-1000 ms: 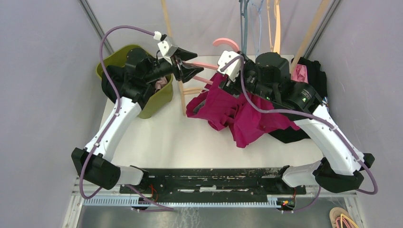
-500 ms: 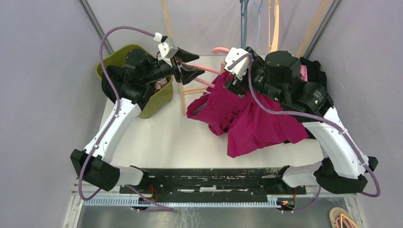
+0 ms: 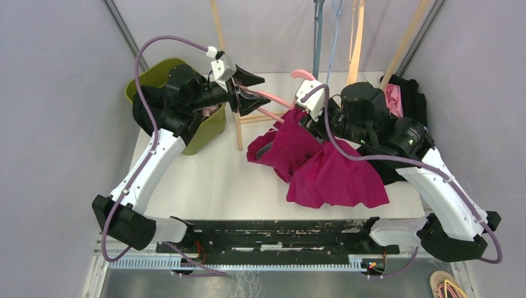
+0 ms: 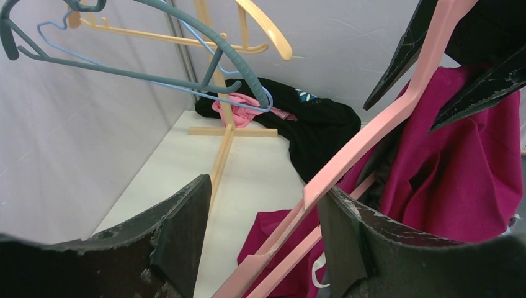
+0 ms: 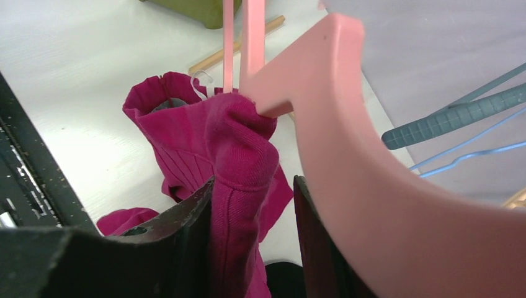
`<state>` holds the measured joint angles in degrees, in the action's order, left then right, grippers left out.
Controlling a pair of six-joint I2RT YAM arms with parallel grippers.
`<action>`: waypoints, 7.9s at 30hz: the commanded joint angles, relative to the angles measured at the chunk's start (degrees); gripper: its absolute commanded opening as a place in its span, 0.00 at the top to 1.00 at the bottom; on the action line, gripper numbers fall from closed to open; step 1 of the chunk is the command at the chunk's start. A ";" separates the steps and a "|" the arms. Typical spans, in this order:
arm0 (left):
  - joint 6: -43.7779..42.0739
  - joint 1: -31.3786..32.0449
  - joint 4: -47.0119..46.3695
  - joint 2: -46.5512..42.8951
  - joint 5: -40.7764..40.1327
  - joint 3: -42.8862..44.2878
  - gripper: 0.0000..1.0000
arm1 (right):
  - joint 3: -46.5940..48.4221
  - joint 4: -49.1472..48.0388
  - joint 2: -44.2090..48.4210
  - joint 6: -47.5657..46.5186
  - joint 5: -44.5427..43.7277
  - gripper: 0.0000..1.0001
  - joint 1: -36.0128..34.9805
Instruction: Remove the skirt from the hanger
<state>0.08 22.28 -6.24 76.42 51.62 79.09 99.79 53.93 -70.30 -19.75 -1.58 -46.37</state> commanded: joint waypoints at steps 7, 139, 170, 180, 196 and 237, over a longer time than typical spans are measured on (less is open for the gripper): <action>4.62 -0.49 -6.26 -2.22 -1.73 1.89 0.97 | 12.52 5.91 -8.13 6.39 0.17 0.99 0.39; -13.93 -0.38 -0.22 5.15 -20.03 7.37 0.24 | 20.43 -4.27 -10.94 13.33 5.35 0.99 7.51; -28.51 -1.11 25.45 -2.04 -6.67 12.57 0.16 | 13.02 -5.73 -11.29 12.97 3.63 0.99 7.45; -26.41 -1.11 24.51 3.35 -4.39 20.80 0.13 | 11.97 -5.68 -10.98 11.72 2.25 0.99 7.08; -22.80 -1.02 23.86 -9.84 -1.35 2.41 0.12 | 14.42 -5.94 -12.40 10.00 -0.93 0.99 7.05; 43.45 -0.75 -67.70 9.34 -3.05 -21.92 0.16 | 15.85 -4.02 -7.61 11.27 3.91 0.99 6.99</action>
<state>21.15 21.37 -45.41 80.88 52.16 59.37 112.03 55.37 -81.12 -8.86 1.72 -39.35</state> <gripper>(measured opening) 0.840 0.166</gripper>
